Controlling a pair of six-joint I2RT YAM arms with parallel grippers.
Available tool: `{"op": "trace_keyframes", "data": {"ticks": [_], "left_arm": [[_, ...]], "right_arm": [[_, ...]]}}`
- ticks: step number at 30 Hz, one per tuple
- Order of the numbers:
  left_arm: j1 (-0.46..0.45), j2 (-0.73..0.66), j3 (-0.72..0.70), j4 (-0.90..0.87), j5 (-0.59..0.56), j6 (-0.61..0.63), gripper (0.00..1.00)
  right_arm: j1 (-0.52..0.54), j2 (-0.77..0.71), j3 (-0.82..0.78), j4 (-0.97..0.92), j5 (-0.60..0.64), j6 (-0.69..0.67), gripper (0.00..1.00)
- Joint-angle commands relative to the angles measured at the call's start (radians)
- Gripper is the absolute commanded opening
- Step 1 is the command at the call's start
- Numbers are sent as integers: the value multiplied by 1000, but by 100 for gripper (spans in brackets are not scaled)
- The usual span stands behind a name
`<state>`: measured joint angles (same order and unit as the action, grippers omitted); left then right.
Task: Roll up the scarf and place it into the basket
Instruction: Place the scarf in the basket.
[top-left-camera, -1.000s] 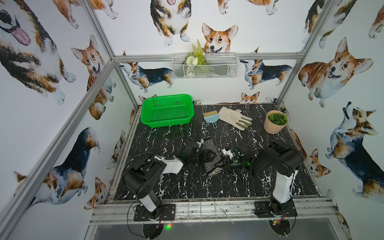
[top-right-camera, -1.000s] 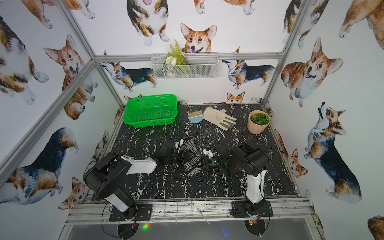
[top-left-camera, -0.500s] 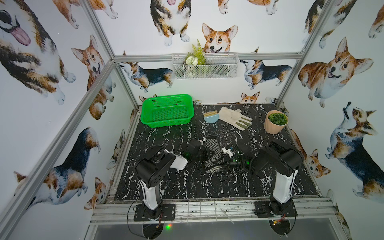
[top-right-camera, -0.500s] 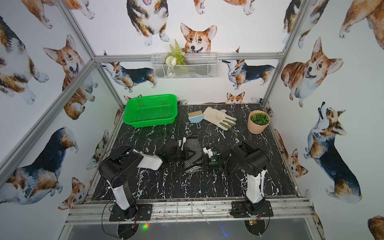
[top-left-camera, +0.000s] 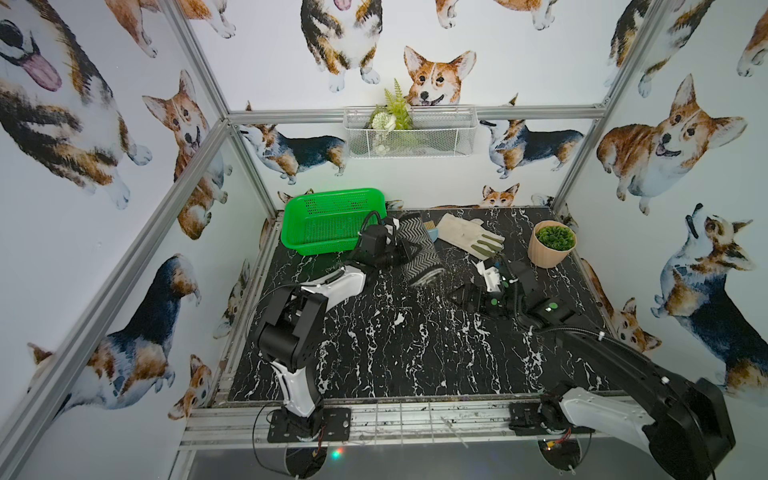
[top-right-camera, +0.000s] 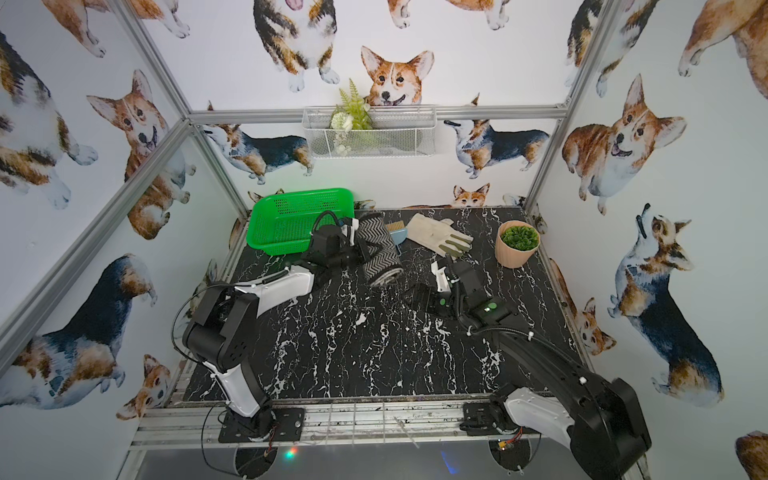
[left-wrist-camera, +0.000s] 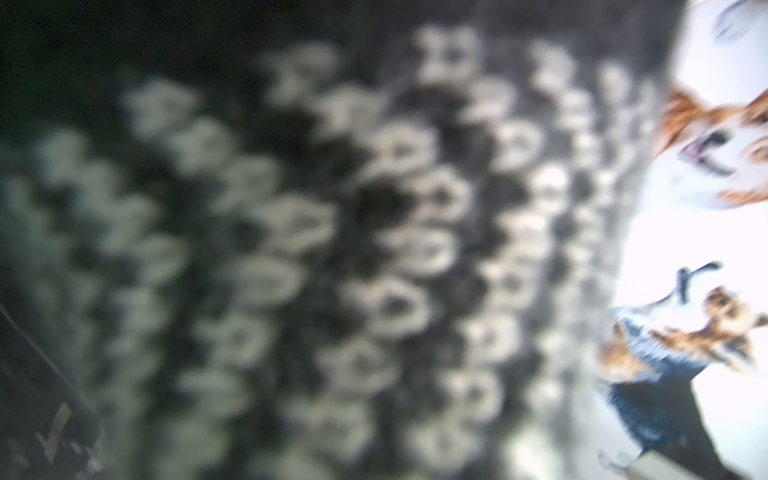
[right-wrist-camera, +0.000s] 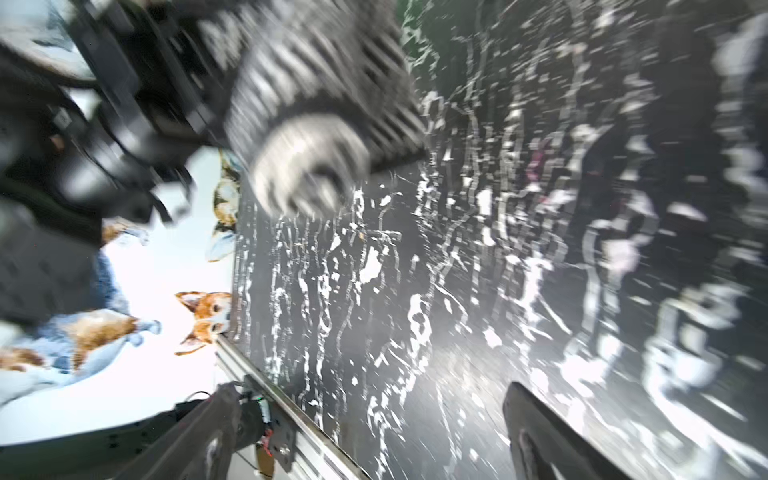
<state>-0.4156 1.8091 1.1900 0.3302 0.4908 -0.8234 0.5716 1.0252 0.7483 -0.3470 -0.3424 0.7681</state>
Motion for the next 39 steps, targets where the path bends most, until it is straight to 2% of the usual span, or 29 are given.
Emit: {"op": "trace_keyframes", "data": {"ticks": [1,4,9,16,22,27,35,39], "left_arm": [[93,31,112,-20,70,-37,0],[198,67,184,18,57,-87,0],[362,178,267,169,7,-244,0],[485,335,382,137,-110,-317,0],[523,490,541,-34,-132,-302,0],[523,583,665,-246,-180,-265,0],[502,628,815,-752,-410,-187,0],[496,685,894,-905,-446,-167,0]], "right_arm": [[1,-63,11,-206,91,-63,100],[1,-113,2,-221,114,-75,100],[2,-159,-15,-226,137,-90,100],[1,-202,-34,-240,159,-83,100],[2,-218,-25,-263,184,-79,100],[2,-212,-25,-276,200,-70,100],[2,-191,-37,-272,232,-68,100],[1,-138,-21,-262,225,-75,100]]}}
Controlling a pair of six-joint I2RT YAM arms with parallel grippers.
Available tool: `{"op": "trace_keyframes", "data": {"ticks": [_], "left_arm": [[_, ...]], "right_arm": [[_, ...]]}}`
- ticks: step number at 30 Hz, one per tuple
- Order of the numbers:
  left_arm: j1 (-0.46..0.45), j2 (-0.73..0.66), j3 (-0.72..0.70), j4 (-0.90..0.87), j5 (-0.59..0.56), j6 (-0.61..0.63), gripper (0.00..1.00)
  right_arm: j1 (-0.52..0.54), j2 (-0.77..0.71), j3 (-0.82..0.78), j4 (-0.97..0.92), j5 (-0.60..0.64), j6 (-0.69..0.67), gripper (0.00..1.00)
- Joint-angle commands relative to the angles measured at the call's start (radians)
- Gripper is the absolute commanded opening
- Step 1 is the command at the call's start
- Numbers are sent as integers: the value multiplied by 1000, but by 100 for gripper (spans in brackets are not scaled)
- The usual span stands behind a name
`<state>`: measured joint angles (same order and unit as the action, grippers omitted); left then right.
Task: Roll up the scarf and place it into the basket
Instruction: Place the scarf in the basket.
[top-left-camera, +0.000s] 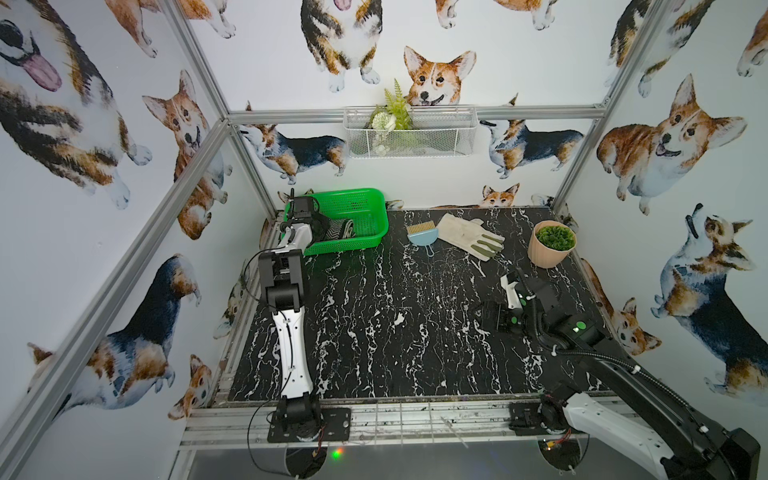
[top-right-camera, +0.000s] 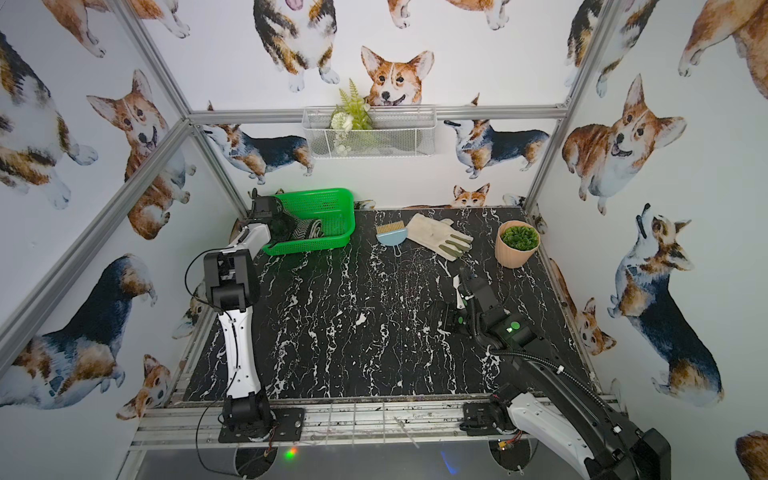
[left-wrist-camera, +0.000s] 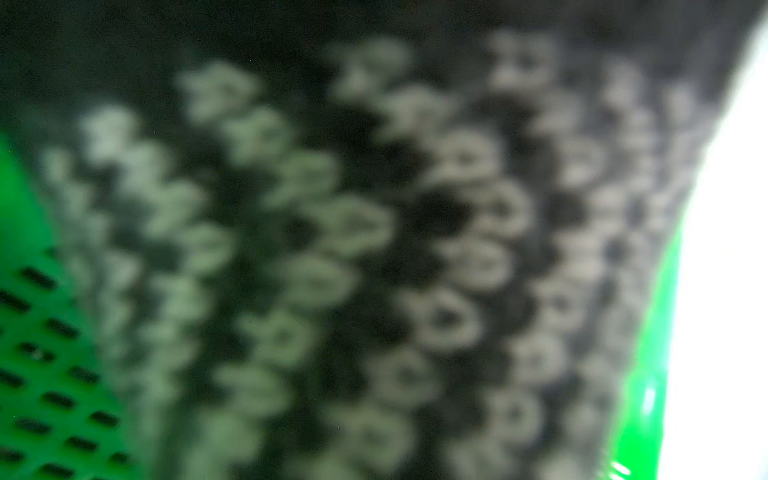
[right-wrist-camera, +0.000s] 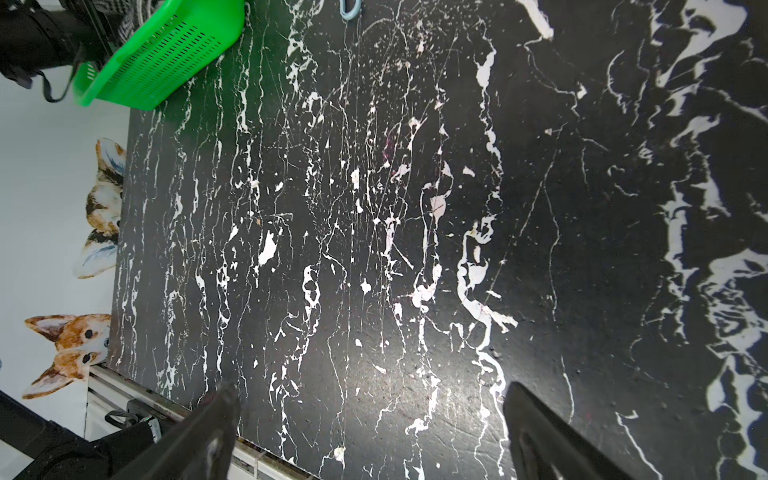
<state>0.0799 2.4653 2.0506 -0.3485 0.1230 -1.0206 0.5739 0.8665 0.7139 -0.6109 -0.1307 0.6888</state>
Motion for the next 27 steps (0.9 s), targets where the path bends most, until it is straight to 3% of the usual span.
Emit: {"op": "trace_keyframes", "data": {"ticks": [1,3,4,9,10,18,22,27], "left_arm": [[0,49,62,-278,-76,28,0],[1,87,120,-362,-72,33,1],[0,96,133,-387,-73,36,8],[1,20,86,-376,-122,42,90],[0,-5,72,-362,-126,47,99],[0,-176,20,-305,-109,87,100],[0,-272,-46,-308,-94,114,100],[-5,-575,-352,-181,-134,248,100]], "right_arm": [[-1,36,20,0,17,-1,100],[-1,61,33,-2,32,-17,100],[0,72,44,-5,44,-29,100],[-12,111,100,-23,103,-102,100],[-24,121,114,-24,104,-115,100],[-171,229,172,19,-30,-199,100],[-196,247,200,26,18,-255,100],[-304,235,200,74,174,-383,100]]}}
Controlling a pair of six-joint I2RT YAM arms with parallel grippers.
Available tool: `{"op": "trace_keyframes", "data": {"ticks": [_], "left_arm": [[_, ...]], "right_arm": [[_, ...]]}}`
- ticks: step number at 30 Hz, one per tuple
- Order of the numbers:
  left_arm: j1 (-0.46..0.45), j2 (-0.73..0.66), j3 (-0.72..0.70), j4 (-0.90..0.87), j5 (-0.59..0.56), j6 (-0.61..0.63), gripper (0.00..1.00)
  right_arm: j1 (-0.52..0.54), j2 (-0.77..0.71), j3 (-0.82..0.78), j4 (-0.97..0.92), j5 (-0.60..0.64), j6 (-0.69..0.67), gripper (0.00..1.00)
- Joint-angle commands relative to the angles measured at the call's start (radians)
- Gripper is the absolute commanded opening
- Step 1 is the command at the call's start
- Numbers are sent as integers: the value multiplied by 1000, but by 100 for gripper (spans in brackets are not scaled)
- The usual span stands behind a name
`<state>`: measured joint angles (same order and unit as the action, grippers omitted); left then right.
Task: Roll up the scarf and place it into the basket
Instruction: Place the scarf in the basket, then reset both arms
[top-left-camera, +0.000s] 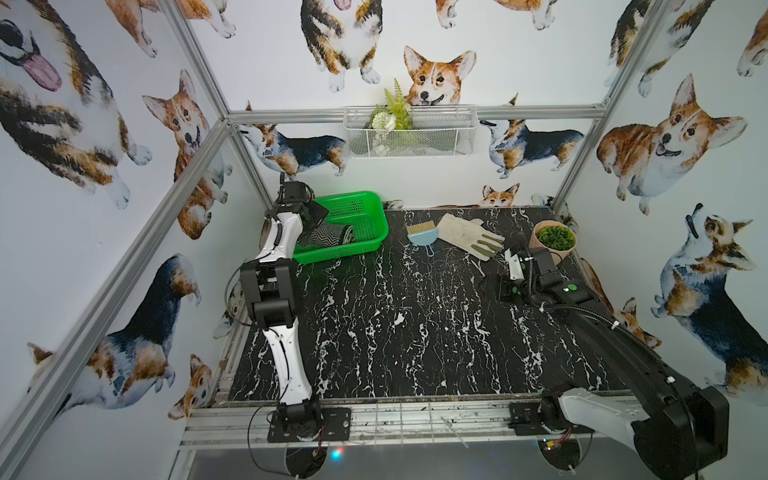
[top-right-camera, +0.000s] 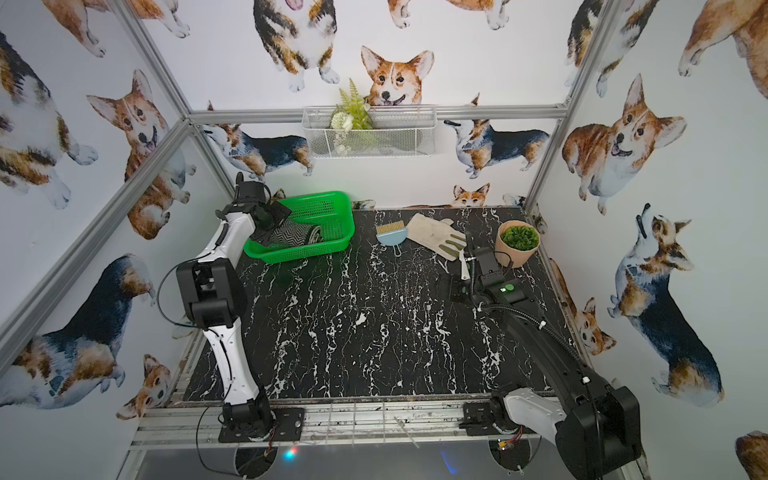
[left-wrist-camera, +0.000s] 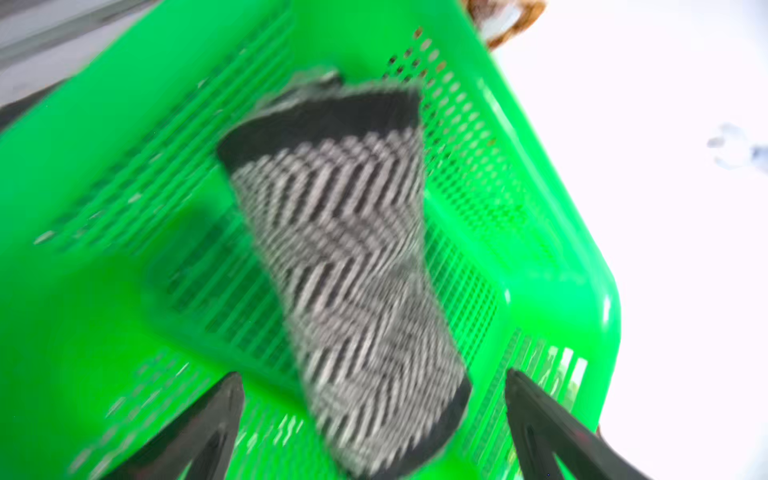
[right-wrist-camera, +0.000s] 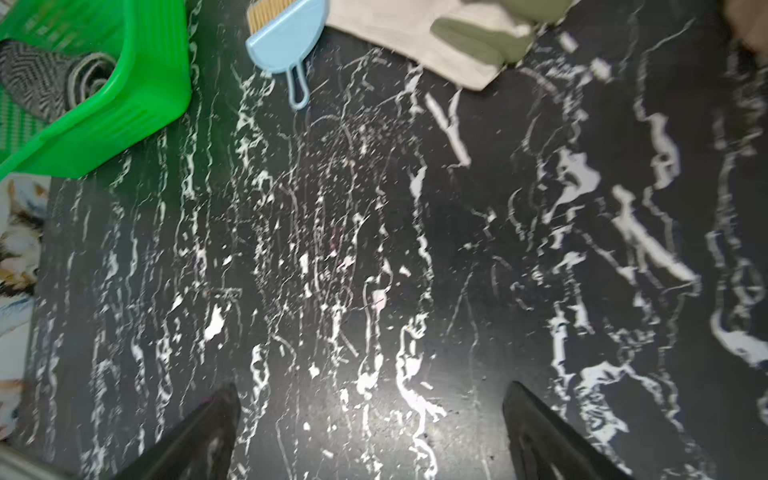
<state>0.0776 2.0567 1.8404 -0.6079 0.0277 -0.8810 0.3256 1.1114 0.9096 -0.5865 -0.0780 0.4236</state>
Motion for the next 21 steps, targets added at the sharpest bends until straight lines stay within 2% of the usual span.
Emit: {"op": "trace_keyframes", "data": {"ticks": [1,4,6,9,11,13,14,16,17,20,21], "left_arm": [[-7,-263,-249,125,-76,159,100],[-16,-515,-540,249,-194,293,100],[-16,-636,-702,345,-236,376,100],[-17,-822,-969,495,-325,578,100],[-17,-888,-1146,624,-350,664,100],[-19,-909,-1300,794,-359,727,100],[-19,-900,-1340,856,-374,713,100],[-21,-858,-1380,967,-372,650,100],[-26,-824,-1403,1053,-336,644,100],[-57,-704,-1484,1309,-272,679,100],[-65,-711,-1461,1253,-255,690,100]], "right_arm": [[-91,-20,-21,106,128,-171,100],[-174,-43,-138,299,95,-257,100],[-189,-51,-220,416,138,-294,100],[-214,-56,-321,565,177,-264,100],[-231,-38,-333,585,185,-247,100],[-243,-23,-334,604,183,-234,100],[-245,-26,-340,618,191,-226,100],[-247,-56,-366,655,221,-211,100],[-248,-72,-380,675,235,-208,100],[-250,-107,-424,724,260,-227,100],[-252,-112,-438,734,263,-246,100]]}}
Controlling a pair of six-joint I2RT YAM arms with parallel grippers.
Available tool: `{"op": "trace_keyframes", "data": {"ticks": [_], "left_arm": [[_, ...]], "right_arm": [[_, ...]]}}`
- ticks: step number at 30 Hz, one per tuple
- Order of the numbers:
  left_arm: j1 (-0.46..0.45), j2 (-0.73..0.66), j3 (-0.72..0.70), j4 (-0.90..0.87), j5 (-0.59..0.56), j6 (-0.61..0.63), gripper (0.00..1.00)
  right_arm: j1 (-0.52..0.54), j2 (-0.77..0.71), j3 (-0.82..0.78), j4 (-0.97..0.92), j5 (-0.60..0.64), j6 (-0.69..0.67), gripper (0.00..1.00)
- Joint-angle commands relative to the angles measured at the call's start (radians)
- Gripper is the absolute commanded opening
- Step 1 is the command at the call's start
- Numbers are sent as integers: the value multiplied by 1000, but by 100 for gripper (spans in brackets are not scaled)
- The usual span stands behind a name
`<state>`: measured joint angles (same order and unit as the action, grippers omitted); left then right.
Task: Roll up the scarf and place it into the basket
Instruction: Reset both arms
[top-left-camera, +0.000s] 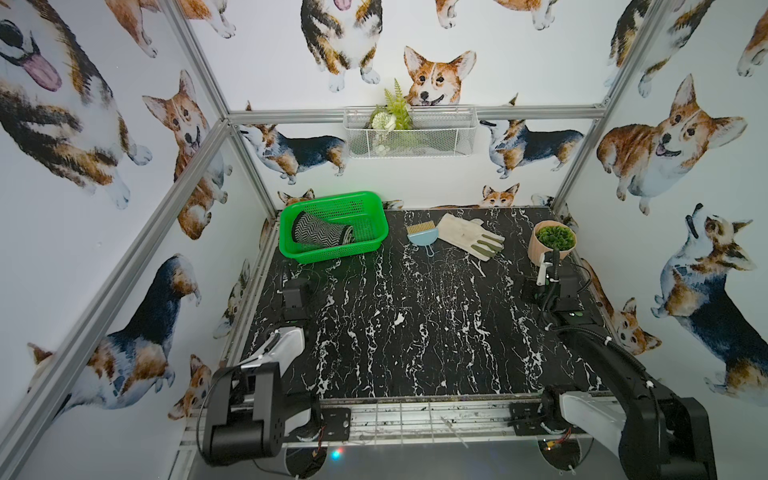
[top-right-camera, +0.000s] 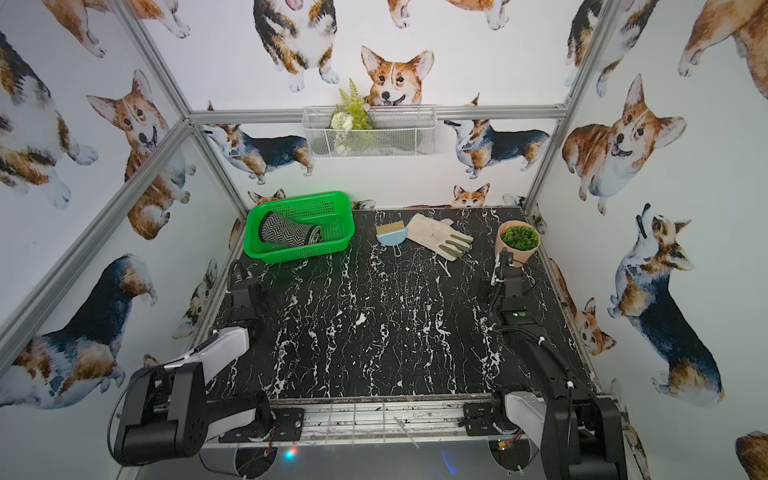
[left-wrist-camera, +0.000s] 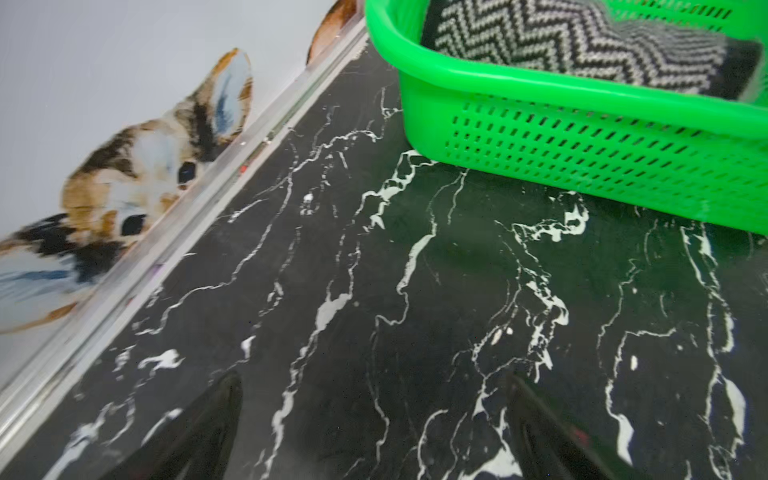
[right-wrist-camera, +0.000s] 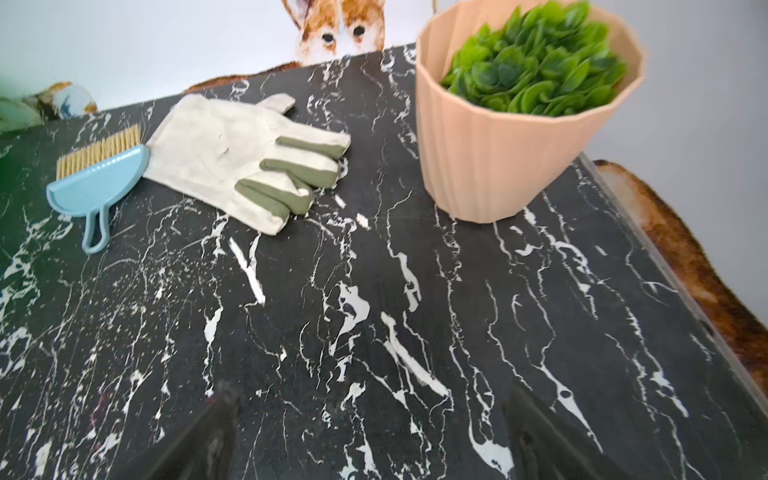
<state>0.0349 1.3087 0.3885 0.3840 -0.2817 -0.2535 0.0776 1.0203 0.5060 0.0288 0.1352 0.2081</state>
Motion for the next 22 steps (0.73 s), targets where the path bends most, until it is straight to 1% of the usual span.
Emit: {"op": "trace_keyframes", "data": {"ticks": [1,2,3,4,5,6,7,8,9,10,11,12,14,16,18,20,21,22], "left_arm": [[-46,48,-10,287,24,91,100],[-66,52,-26,346,39,148,100],[-98,63,-62,451,39,216,100],[-132,100,-109,581,9,243,100],[-163,156,-141,691,-17,260,100],[-202,258,-186,869,-82,291,100],[-228,341,-200,1038,-104,339,100],[-246,296,-167,915,-120,342,100],[-246,259,-131,777,-89,338,100],[-231,279,-123,799,-85,338,100],[-242,298,-123,833,-141,344,100],[-245,296,-122,833,-149,341,100],[-245,289,-123,815,-148,331,100],[-245,296,-120,825,-149,342,100],[-239,287,-93,754,-139,328,100],[-209,273,-40,627,-111,295,100],[-191,268,-29,600,-86,279,100],[-184,269,-30,608,-79,278,100]], "right_arm": [[-5,-27,-49,132,47,-48,100],[-5,-35,-75,165,29,-72,100],[-5,-38,-110,215,27,-79,100],[-7,-34,-147,278,34,-77,100],[-8,-23,-175,328,39,-84,100],[-10,2,-199,383,38,-92,100],[-12,39,-221,437,29,-102,100],[-16,74,-227,490,24,-105,100],[-18,86,-207,464,7,-112,100],[-19,93,-187,443,-17,-124,100],[-20,143,-200,519,-14,-133,100],[-22,165,-198,552,-8,-136,100],[-31,199,-165,529,-41,-137,100],[-34,241,-149,560,-56,-139,100],[-36,264,-124,543,-59,-143,100],[-42,285,-110,543,-67,-154,100],[-43,299,-126,585,-66,-161,100],[-44,324,-155,662,-59,-161,100]]}}
